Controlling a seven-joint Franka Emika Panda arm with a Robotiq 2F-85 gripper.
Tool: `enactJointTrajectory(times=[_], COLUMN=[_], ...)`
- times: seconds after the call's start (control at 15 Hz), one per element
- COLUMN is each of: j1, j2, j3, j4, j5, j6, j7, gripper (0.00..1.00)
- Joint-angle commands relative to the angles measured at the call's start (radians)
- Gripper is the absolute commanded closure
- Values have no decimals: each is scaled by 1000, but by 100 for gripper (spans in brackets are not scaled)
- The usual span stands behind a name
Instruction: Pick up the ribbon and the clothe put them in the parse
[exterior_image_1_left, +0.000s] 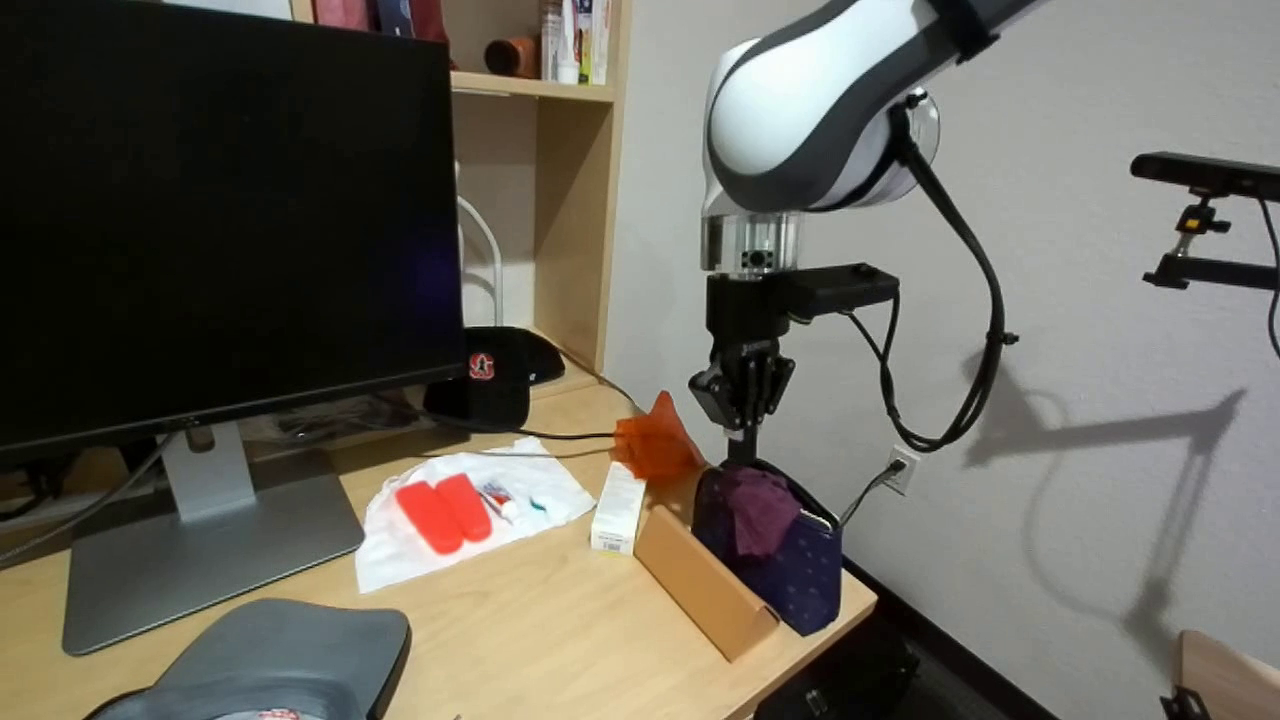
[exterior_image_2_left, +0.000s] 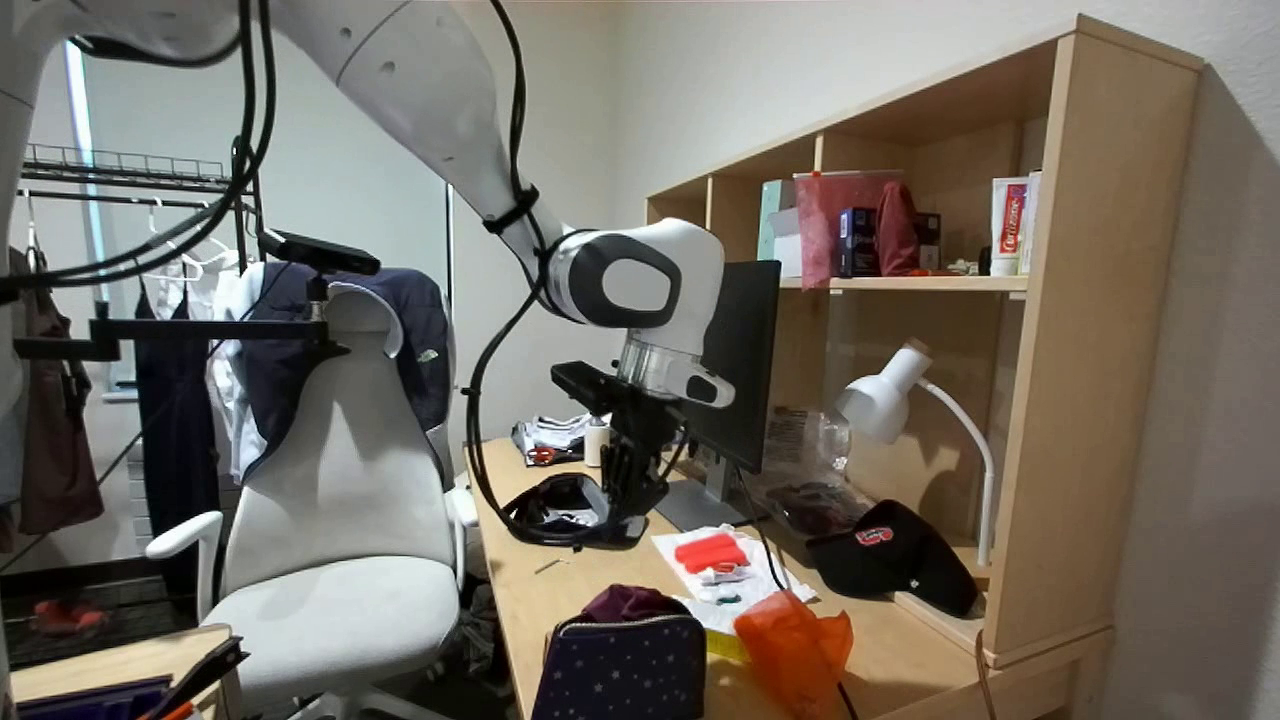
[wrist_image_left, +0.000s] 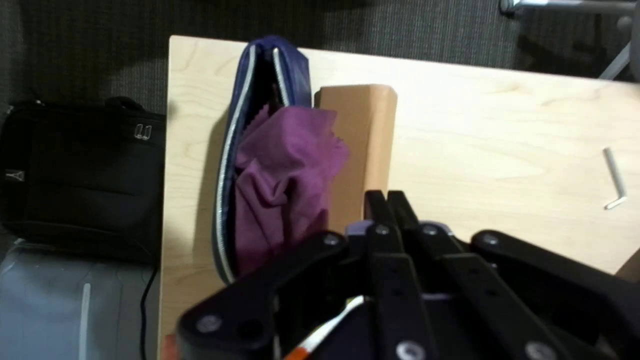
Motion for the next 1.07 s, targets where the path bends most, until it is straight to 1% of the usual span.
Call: enactJointTrajectory(times=[0.0,0.13,0.27,0.33,0.4,0.47,0.53,0.67,0.73,0.8,0.87,1.0], j1=[12,21,33,40,47,56,65,77,85,79,85,85], j2=[-90,-111,-131,-141,-149,-159,-159,-162,-157,-130,-128,-126], j3=[33,47,55,57,62,67,70,83,89,79,82,81], j4=[-26,-16,-16,-23,-29,-48,-55,-90,-104,-46,-55,-53], j5=[36,49,61,68,67,65,50,77,68,48,48,48], j6=[-149,-228,-276,-277,-271,-212,-189,-82,-36,-113,-99,-100], j7=[-68,-86,-97,-86,-92,-88,-74,-108,-116,-74,-75,-75], gripper=[92,92,93,67,66,62,55,42,36,29,48,35])
